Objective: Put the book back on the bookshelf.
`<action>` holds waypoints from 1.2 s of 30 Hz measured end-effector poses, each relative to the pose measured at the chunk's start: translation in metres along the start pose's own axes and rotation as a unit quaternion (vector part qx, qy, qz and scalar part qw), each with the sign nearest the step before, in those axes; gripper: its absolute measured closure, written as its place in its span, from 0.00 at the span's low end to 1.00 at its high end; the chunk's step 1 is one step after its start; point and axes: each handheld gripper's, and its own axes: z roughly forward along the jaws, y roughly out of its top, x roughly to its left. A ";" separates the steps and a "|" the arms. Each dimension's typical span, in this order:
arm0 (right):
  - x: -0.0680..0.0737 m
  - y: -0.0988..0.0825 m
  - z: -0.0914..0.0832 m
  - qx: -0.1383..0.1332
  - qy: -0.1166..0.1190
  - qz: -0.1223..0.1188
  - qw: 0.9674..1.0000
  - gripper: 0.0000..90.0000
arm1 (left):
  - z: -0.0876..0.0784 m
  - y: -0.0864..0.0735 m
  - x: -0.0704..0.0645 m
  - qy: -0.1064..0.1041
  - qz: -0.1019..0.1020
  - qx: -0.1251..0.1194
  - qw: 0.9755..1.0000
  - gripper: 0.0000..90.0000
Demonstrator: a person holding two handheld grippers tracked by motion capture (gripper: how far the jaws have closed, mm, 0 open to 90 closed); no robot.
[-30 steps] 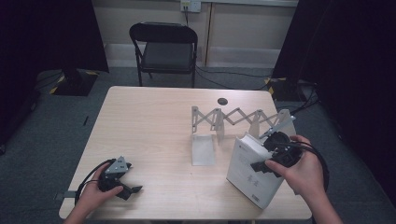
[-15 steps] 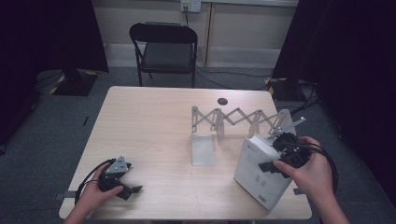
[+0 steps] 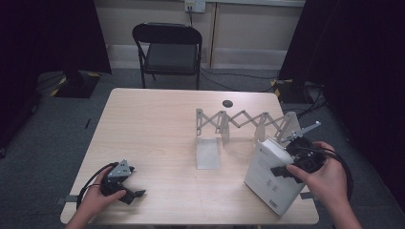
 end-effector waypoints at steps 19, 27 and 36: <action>-0.012 -0.012 -0.006 -0.003 -0.005 0.024 1.000 0.59 | 0.001 0.000 0.000 -0.001 -0.002 -0.002 1.000 0.00; -0.016 -0.012 -0.009 0.001 -0.013 0.034 0.999 0.59 | 0.001 0.001 0.000 -0.001 0.000 0.000 1.000 0.00; -0.023 -0.011 -0.011 -0.002 -0.018 0.056 0.998 0.59 | 0.001 0.001 0.000 -0.001 0.000 0.000 1.000 0.00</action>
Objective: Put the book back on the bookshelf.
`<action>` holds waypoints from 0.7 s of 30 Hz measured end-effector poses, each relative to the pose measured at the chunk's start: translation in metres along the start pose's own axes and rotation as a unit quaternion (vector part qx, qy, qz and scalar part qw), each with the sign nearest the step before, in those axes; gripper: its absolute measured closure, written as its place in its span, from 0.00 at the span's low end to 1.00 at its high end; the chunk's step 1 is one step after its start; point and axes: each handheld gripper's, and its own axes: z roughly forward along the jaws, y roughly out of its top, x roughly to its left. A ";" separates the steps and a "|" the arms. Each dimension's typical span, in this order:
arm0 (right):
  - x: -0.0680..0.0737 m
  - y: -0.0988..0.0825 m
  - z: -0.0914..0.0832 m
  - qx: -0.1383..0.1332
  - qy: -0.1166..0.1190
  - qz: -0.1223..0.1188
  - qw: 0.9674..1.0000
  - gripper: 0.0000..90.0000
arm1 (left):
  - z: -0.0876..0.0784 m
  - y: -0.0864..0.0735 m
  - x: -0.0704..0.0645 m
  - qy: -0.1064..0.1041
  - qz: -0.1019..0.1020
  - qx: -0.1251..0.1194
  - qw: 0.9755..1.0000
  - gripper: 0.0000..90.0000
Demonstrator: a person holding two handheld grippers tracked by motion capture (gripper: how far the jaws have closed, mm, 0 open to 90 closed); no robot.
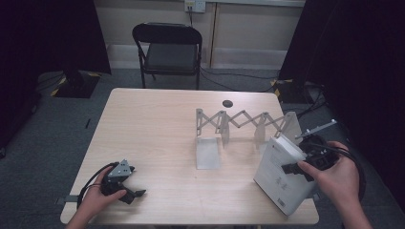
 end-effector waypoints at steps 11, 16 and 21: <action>-0.007 0.005 0.003 0.003 -0.020 0.020 1.000 0.59 | 0.000 0.000 0.000 0.000 0.000 0.000 1.000 0.00; -0.009 0.008 0.003 0.004 -0.030 0.026 0.999 0.59 | 0.000 0.000 0.000 0.000 0.000 0.000 1.000 0.00; -0.011 0.010 0.002 0.002 -0.032 0.033 0.999 0.59 | 0.000 0.000 0.000 0.000 0.000 0.000 1.000 0.00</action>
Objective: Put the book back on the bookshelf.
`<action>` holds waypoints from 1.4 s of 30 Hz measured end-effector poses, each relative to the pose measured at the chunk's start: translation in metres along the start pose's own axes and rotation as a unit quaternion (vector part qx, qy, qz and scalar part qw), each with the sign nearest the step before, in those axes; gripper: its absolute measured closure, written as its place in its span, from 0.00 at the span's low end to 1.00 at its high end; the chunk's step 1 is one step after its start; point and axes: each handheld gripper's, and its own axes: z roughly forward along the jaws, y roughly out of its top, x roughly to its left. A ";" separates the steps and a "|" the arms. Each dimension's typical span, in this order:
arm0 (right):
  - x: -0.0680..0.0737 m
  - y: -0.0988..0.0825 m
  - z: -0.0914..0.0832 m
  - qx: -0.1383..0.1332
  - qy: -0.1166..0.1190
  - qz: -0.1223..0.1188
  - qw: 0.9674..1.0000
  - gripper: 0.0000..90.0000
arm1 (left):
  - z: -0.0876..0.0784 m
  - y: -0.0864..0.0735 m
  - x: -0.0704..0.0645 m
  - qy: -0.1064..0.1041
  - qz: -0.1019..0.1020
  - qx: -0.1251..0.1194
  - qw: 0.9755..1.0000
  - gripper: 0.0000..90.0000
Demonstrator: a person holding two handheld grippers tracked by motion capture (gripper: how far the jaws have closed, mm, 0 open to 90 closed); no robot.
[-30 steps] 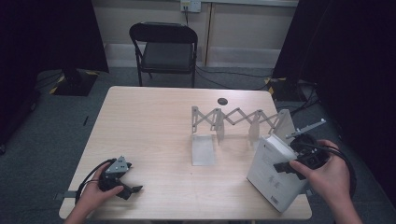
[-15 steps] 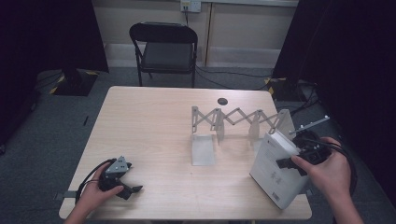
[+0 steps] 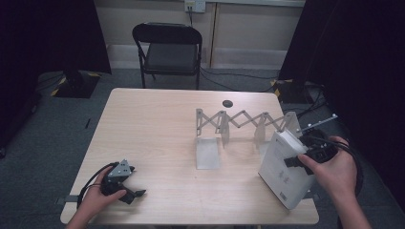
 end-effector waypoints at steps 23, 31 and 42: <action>-0.005 0.017 0.001 -0.003 -0.023 0.028 0.999 0.59 | 0.000 0.000 0.000 0.000 0.000 0.000 1.000 0.00; -0.004 0.023 0.006 -0.001 -0.028 0.041 0.999 0.59 | 0.000 0.000 0.000 0.000 0.000 0.000 1.000 0.00; -0.005 0.031 0.008 -0.004 -0.037 0.056 0.998 0.59 | 0.000 0.000 0.000 0.000 0.000 0.000 1.000 0.00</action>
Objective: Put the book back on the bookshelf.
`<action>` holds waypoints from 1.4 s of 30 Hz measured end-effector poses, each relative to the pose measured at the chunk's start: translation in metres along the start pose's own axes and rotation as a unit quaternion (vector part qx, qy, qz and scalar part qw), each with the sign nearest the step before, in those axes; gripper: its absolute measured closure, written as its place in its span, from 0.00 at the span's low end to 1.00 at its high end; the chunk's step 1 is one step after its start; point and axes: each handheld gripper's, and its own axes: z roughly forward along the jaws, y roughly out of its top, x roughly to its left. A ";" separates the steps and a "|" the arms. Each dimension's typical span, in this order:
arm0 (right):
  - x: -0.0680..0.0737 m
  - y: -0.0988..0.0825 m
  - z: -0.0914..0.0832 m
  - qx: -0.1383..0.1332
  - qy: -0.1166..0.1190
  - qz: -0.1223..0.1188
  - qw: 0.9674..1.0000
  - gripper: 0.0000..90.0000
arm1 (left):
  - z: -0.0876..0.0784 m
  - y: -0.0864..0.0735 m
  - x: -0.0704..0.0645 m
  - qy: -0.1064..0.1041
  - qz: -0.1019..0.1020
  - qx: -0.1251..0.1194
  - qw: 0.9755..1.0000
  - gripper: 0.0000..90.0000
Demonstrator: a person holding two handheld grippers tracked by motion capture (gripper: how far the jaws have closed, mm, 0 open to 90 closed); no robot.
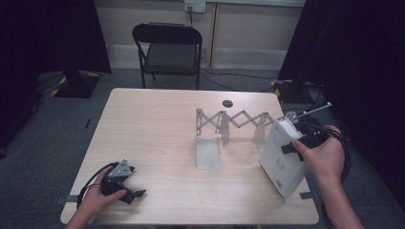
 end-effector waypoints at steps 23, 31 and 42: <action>-0.003 0.012 0.006 -0.008 -0.007 0.032 0.999 0.59 | 0.000 0.000 0.000 0.000 0.000 0.000 1.000 0.00; -0.003 0.016 0.009 -0.008 -0.011 0.038 0.999 0.59 | 0.000 0.000 0.000 0.000 0.000 0.000 1.000 0.00; -0.004 0.023 0.008 -0.009 -0.026 0.046 0.999 0.59 | 0.000 0.000 0.000 -0.001 0.000 0.002 1.000 0.00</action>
